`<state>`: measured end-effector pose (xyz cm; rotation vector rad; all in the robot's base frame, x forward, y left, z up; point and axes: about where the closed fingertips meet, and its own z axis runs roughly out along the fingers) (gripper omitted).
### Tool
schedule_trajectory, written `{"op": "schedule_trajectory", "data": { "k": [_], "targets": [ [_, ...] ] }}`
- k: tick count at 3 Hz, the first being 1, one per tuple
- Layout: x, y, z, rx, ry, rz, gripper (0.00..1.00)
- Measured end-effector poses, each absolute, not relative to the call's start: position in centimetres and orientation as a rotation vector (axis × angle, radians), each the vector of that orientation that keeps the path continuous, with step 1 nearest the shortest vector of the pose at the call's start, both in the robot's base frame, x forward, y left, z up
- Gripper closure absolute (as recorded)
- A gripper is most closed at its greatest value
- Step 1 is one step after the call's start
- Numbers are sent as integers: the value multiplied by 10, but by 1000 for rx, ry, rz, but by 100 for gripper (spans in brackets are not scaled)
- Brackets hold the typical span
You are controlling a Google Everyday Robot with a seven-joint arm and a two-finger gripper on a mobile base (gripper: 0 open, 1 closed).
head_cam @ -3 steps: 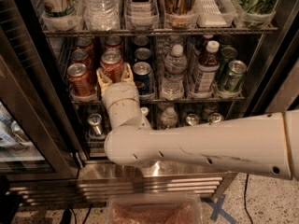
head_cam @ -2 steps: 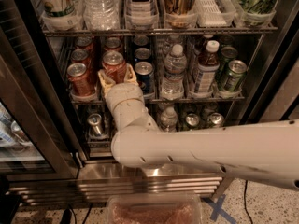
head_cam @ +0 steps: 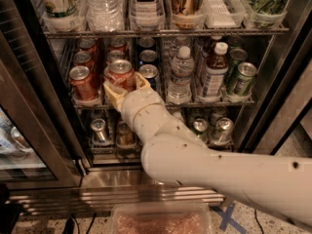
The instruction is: Pick pepsi can from top shelf of fridge
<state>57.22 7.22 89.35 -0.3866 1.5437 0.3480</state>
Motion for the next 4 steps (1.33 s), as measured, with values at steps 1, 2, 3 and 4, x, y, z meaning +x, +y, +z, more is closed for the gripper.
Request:
{"op": "schedule_trajectory", "data": {
  "k": [1,2,3,4],
  "targets": [
    [566,46,903,-406,1590,405,100],
    [577,34,906,-364,1655,533,100],
    [575,32,909,-351,1682,584,100],
    [574,33,909,-353,1681,583,100]
  ]
}}
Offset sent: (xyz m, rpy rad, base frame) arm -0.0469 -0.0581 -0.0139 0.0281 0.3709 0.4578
